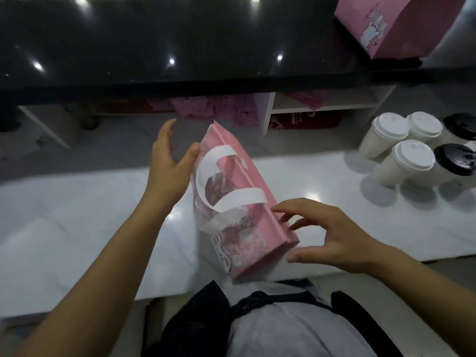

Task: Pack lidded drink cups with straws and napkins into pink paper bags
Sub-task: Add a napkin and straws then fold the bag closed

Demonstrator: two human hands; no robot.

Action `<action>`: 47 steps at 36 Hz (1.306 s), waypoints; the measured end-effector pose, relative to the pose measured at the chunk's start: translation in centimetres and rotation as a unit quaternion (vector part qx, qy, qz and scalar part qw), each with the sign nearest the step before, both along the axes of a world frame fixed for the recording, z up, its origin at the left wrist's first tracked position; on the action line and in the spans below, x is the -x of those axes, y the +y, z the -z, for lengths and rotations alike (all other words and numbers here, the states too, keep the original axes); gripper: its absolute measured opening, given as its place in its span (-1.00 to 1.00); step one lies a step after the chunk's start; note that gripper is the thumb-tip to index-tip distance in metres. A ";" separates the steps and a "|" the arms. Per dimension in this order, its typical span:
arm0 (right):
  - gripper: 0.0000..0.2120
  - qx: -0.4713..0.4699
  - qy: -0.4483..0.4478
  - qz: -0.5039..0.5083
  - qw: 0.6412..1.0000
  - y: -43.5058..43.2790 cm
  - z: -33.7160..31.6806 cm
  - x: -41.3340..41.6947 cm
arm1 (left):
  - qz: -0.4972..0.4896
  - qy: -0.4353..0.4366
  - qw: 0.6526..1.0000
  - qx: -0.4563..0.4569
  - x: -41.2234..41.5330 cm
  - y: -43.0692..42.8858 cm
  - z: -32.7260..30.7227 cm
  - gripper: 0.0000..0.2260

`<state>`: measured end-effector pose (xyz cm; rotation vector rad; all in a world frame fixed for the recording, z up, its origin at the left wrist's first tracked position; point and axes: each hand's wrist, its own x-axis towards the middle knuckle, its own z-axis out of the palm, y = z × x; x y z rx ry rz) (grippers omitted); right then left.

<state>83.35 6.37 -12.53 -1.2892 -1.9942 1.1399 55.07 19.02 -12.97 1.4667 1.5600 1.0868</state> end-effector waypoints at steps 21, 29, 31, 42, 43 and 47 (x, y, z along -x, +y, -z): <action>-0.64 0.319 0.201 0.150 0.914 5.3 6.6 3.6 | -0.123 -0.282 0.928 0.211 -4.7 -13.5 7.0 -0.62; -0.61 0.297 0.237 0.137 0.915 5.3 7.1 3.7 | -0.212 -0.298 0.892 0.267 -6.1 -13.3 6.6 -0.53; -0.56 0.299 0.253 0.132 0.911 5.3 7.4 3.5 | -0.211 -0.317 0.885 0.269 -6.5 -12.9 6.4 -0.52; -0.47 0.270 0.303 0.132 0.904 5.4 4.7 2.1 | -0.152 -0.337 0.909 0.194 -9.5 -11.9 3.6 -0.60; -0.48 0.258 0.309 0.126 0.907 5.6 3.9 1.7 | -0.153 -0.334 0.912 0.183 -9.8 -11.6 3.0 -0.60; -0.53 0.204 0.318 0.104 0.920 6.5 0.4 -0.3 | -0.130 -0.316 0.932 0.126 -11.2 -10.6 -0.3 -0.60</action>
